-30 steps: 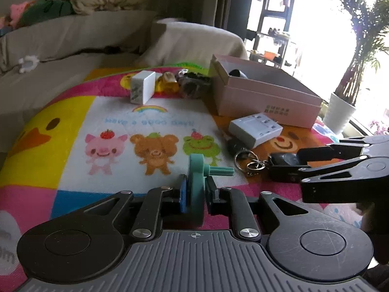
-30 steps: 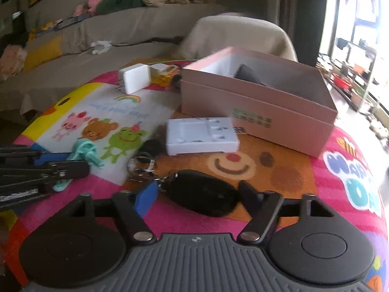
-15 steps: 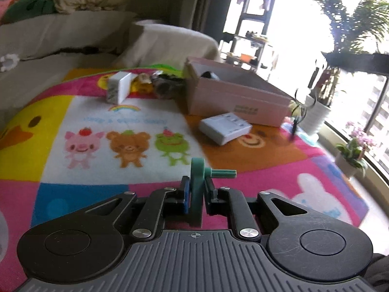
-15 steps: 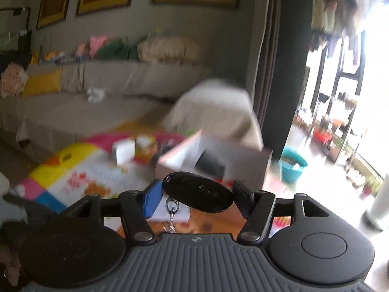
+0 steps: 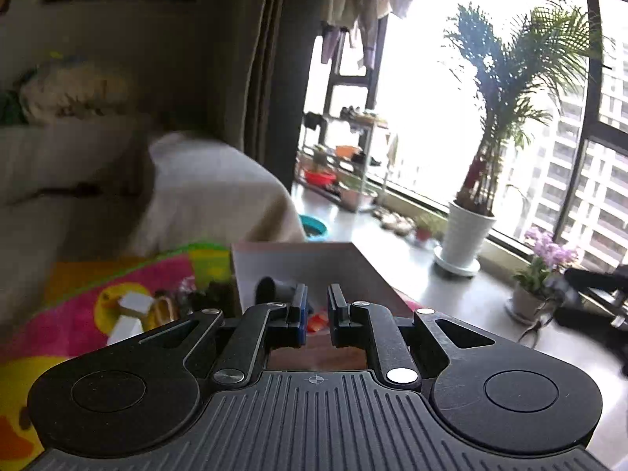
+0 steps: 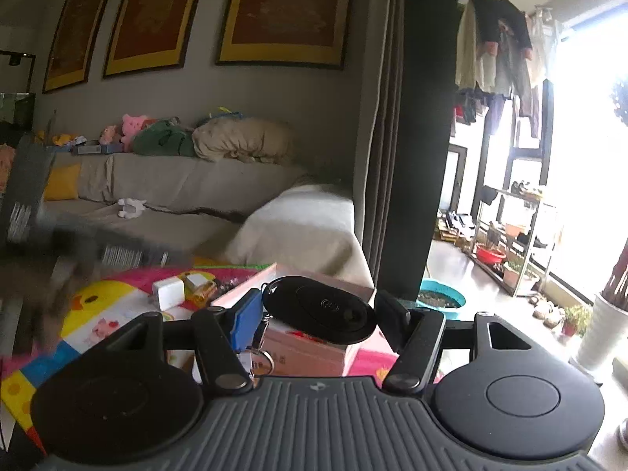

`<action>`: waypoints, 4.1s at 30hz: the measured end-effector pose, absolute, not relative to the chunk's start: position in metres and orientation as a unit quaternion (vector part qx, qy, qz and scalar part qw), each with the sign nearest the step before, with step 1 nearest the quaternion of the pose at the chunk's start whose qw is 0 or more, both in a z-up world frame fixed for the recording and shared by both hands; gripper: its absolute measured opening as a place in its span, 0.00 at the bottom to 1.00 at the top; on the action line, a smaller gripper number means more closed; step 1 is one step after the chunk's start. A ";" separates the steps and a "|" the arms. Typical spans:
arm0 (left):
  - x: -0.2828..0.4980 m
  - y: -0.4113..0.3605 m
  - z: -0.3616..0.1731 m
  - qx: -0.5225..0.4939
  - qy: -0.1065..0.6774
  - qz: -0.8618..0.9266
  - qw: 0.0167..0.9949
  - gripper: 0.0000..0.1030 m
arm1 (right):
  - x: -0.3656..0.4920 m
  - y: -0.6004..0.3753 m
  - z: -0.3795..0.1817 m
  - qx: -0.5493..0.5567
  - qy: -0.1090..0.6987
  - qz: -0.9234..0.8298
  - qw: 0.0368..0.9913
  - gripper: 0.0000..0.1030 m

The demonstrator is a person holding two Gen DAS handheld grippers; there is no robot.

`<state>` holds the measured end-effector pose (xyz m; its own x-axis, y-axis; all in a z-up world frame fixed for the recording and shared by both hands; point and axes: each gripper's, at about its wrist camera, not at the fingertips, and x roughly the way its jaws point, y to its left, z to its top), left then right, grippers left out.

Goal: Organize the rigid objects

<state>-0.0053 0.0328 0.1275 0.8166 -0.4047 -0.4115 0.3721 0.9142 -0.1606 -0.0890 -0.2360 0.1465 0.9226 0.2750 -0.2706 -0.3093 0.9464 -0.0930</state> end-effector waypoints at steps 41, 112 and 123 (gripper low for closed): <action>-0.063 -0.015 0.019 0.078 0.352 -0.181 0.915 0.75 | -0.045 -0.221 -0.004 -0.049 0.299 0.165 0.939 0.66; 0.002 0.048 0.025 -0.129 0.229 -0.195 0.945 0.46 | -0.048 -0.212 0.003 -0.064 0.343 0.135 0.927 0.74; -0.005 0.075 0.000 -0.192 0.226 -0.215 0.931 0.46 | -0.042 -0.210 0.044 -0.077 0.345 0.152 0.923 0.04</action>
